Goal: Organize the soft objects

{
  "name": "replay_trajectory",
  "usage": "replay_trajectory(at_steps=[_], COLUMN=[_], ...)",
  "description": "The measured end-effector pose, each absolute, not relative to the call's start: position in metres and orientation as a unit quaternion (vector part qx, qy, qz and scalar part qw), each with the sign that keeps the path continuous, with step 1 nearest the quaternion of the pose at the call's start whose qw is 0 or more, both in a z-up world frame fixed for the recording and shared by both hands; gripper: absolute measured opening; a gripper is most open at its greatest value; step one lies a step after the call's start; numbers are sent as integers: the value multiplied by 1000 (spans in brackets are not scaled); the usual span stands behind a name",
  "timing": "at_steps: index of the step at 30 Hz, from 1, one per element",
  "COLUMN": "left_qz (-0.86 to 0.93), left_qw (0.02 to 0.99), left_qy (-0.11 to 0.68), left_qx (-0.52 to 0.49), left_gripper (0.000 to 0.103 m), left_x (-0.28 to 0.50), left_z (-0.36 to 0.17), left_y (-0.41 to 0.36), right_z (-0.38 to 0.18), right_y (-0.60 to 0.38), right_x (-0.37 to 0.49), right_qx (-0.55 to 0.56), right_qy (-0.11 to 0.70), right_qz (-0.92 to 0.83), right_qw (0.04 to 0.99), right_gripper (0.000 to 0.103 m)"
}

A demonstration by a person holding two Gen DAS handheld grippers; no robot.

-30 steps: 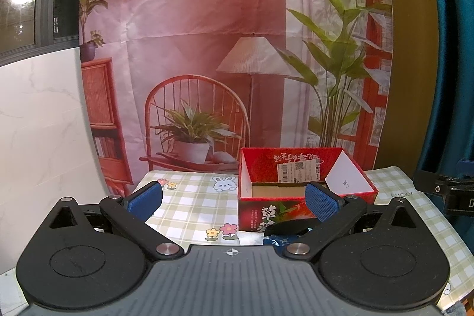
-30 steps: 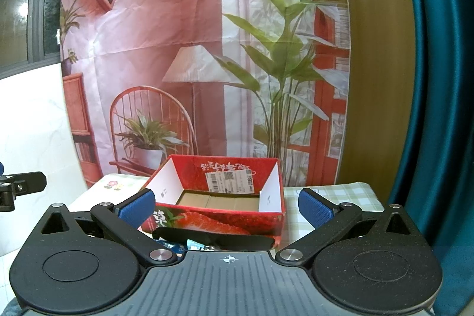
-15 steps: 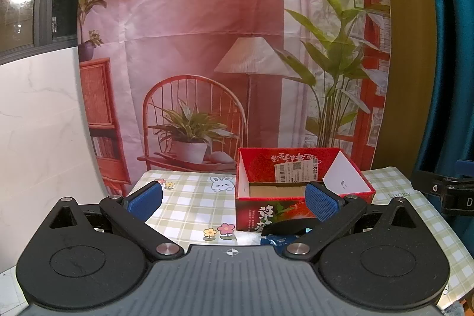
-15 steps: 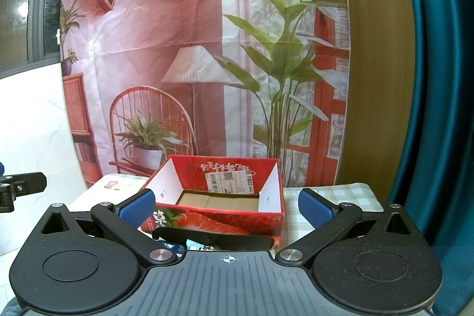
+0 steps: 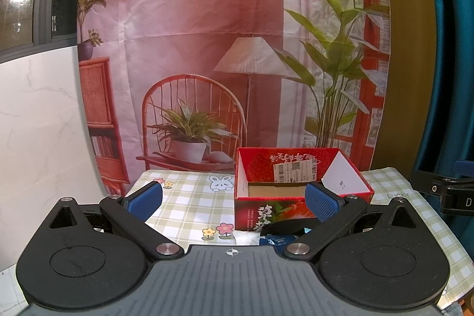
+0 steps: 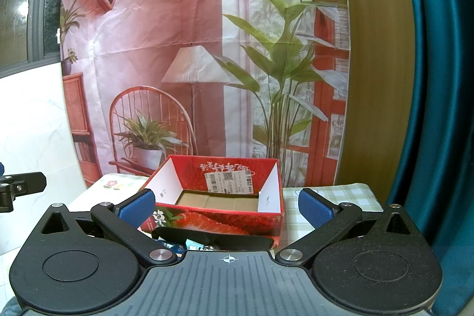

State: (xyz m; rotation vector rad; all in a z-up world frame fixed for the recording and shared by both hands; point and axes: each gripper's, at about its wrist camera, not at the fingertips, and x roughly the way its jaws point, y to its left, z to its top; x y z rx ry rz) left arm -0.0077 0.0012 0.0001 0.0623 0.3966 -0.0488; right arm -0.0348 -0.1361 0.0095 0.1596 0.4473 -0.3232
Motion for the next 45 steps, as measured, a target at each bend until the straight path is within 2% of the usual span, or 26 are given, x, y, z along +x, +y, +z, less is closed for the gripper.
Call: replay_trajectory(at_steps=[21,29,39,45], left_qz=[-38,-67,-99,-150], left_qw=[975,950,894,880], left_qy=[219,304,436,447], left_qx=[19,18,-35,-57], left_gripper=[103,103,103,103], left_x=[-1,21,56,57], left_z=[-9,-61,-148,-174], left_y=[1,2,18,22], right_z=[7,-31,-124,-151], right_y=[-139,-135,-122,-112], right_x=[-37,-42,-27,-21], right_qx=[81,76,91,95], right_qy=[221,213,352,386], right_qz=[-153,-124,-110,-95], right_qw=[960,966,925,913], right_gripper=[103,103,103,102])
